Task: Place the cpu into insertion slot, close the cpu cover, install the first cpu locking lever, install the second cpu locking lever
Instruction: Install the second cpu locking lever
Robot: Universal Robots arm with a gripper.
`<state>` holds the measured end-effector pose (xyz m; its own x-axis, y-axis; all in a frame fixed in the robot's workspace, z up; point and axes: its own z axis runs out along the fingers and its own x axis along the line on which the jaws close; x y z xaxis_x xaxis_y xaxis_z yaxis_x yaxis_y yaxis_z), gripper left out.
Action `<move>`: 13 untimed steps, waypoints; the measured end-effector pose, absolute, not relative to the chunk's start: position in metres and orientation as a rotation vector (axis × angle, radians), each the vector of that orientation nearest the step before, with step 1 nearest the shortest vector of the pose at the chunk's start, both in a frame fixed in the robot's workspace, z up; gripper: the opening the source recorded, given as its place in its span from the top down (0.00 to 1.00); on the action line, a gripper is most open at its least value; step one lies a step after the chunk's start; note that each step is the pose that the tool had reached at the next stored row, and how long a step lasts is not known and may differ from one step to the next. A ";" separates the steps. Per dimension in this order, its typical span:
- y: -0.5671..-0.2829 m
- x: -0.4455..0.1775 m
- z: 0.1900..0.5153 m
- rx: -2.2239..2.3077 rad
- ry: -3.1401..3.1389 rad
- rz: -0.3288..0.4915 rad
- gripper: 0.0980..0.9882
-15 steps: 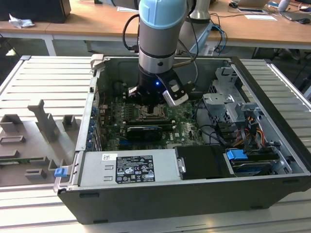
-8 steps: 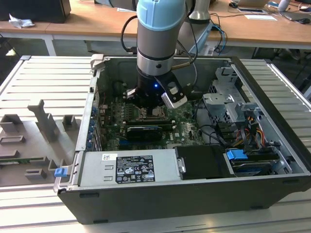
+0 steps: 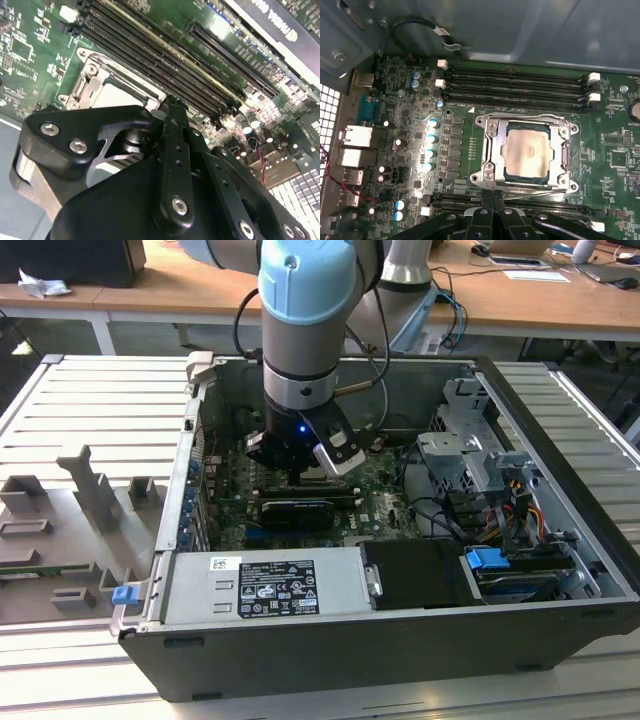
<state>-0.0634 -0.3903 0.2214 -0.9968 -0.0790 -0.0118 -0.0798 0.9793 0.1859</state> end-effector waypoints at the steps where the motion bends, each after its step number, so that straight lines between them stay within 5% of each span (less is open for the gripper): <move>1: -0.392 -0.064 0.221 -0.125 3.119 0.309 0.99; 13: -0.400 -0.073 0.209 -0.124 3.107 0.396 0.99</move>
